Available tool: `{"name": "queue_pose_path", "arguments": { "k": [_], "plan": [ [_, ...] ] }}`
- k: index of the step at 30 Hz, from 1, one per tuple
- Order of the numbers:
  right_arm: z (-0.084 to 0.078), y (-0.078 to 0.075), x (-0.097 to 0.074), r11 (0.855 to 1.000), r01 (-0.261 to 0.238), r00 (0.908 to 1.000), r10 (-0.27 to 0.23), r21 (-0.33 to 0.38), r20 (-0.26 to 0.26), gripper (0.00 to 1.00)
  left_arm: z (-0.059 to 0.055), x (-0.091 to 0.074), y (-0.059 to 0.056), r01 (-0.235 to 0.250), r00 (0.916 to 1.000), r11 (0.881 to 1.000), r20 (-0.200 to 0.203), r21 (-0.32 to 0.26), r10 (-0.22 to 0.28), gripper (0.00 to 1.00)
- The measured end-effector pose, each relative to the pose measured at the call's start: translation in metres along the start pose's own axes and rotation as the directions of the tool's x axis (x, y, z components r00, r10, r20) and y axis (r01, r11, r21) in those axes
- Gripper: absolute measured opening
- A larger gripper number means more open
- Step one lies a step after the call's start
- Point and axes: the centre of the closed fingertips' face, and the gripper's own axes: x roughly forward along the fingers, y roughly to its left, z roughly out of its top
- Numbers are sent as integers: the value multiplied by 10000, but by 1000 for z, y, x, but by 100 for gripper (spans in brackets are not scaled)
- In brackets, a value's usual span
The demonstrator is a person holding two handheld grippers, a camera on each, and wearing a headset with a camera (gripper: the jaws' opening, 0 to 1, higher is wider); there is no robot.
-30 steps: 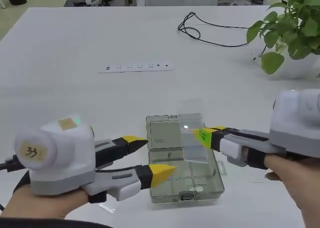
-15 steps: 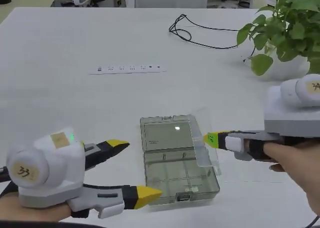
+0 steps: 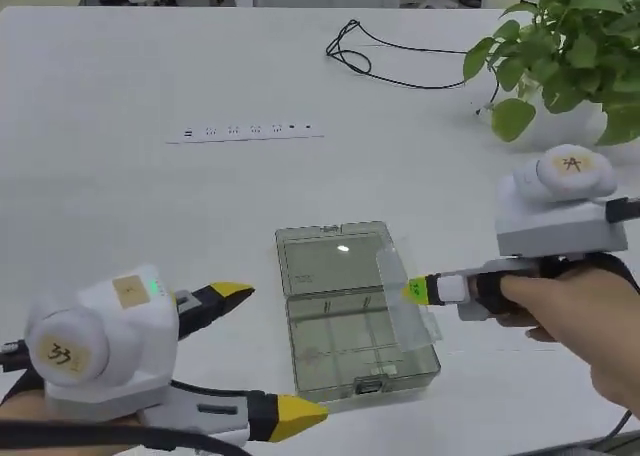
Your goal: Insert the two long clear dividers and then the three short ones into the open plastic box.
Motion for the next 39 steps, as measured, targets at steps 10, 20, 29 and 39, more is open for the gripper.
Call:
{"name": "queue_pose_path", "arguments": {
  "k": [10, 20, 29, 39],
  "plan": [
    [-13, -14, 19, 9967, 203, 9950, -125, 784, -989, 6, -4, -2, 8, 12, 10000, 10000, -43, 18, -12, 90],
    [-19, -19, 31, 9925, 436, 9904, -279, 1142, -1356, 6, -6, 3, 9, 169, 9998, 9996, 77, -205, -167, 90],
    [-23, -25, 41, 9902, 619, 9856, -409, 1249, -1641, 6, -8, 4, 9, 233, 9996, 9991, 142, -351, -228, 90],
    [-28, -23, 44, 9887, 755, 9852, -539, 1294, -1626, 6, -6, 4, 10, 243, 9994, 9986, 237, -466, -233, 89]
  ]
}}
